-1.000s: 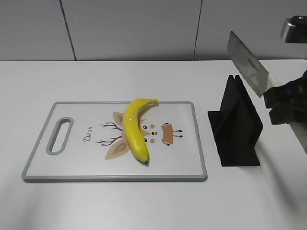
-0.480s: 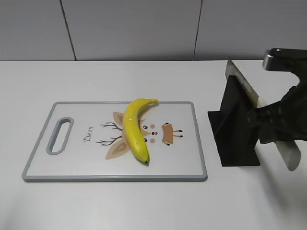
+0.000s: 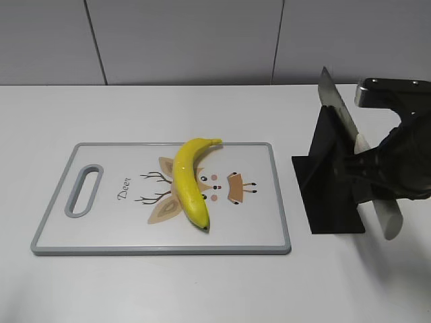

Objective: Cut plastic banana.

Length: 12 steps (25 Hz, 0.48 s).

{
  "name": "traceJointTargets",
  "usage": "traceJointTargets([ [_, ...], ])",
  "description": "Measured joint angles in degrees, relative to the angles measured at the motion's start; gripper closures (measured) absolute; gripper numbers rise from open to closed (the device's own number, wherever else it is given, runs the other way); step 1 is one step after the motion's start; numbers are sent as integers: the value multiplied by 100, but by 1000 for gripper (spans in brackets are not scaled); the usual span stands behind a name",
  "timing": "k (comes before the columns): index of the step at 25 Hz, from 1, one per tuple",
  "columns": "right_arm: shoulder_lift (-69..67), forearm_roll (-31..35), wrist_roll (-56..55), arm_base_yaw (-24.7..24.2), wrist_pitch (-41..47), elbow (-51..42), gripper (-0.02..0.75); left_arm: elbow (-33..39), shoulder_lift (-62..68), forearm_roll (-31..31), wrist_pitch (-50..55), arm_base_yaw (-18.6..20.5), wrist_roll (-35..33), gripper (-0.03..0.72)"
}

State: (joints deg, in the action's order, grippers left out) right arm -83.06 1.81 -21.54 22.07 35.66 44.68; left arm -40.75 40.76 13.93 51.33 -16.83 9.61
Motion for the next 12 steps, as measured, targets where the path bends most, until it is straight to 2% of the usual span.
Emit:
traceJointTargets([
  [8,15,24,0,0,73,11,562,0,0,80,0,0,0,98],
  [12,178,119,0,0,396,42,562,0,0,100,-4,0,0,98],
])
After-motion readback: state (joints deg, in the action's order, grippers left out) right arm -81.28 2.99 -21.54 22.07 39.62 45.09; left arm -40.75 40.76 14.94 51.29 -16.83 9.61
